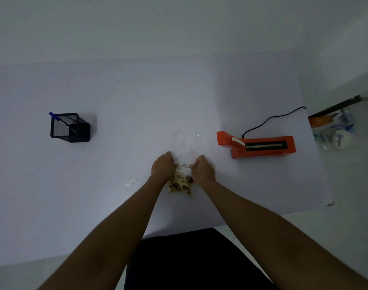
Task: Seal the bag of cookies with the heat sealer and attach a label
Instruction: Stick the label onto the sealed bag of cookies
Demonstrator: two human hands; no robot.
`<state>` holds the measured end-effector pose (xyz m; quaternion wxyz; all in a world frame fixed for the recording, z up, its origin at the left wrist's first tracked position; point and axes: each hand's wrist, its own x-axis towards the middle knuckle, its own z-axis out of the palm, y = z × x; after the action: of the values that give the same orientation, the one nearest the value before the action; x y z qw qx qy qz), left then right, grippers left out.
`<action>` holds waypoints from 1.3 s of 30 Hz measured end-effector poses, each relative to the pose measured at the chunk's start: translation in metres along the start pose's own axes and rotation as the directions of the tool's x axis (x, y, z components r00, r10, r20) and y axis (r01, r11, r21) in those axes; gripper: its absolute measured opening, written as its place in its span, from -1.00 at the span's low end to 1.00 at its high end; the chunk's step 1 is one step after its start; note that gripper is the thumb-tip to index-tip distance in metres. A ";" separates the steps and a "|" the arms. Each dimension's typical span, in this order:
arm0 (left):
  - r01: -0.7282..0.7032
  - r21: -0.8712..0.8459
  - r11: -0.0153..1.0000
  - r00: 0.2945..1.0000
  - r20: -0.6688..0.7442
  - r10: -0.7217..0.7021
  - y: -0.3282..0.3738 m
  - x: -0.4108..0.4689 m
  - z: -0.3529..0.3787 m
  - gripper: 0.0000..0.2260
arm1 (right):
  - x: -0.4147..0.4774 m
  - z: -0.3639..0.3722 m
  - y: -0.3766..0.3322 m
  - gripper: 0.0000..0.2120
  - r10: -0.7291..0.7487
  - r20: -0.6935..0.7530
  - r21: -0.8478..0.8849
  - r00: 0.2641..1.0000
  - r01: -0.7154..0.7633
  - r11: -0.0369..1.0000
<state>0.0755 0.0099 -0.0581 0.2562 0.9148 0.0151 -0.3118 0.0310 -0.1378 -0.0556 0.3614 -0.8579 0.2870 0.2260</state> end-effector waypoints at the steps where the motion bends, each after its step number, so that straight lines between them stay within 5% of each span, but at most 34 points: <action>1: 0.007 -0.031 1.000 1.000 -0.010 -0.007 -0.001 -0.003 0.000 -0.89 | -0.001 -0.001 0.001 -0.85 0.005 0.003 0.037 1.000 -0.005 0.999; 6: 0.073 -0.214 0.974 0.984 -0.143 -0.106 -0.022 -0.041 0.011 -0.84 | -0.030 -0.009 0.019 -0.80 -0.001 -0.049 0.233 0.999 0.012 0.972; 13: 0.131 -0.410 0.903 0.987 -0.028 -0.156 -0.042 -0.086 0.032 -0.79 | -0.067 0.014 0.061 -0.85 -0.028 0.020 0.341 0.999 0.020 0.940; 26: 0.139 -0.402 0.905 0.970 -0.127 -0.206 -0.045 -0.027 -0.030 -0.81 | -0.003 0.025 -0.043 -0.92 -0.065 0.019 0.423 0.998 0.051 0.905; 39: 0.185 -0.424 0.886 0.973 -0.050 -0.227 -0.056 -0.013 -0.065 -0.70 | 0.012 0.026 -0.093 -0.72 0.043 0.103 0.540 0.994 -0.092 0.836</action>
<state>0.0909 0.0909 -0.0327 0.4099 0.8465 0.1907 -0.2813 0.0955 -0.0689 -0.0337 0.5939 -0.6987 0.3534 0.1849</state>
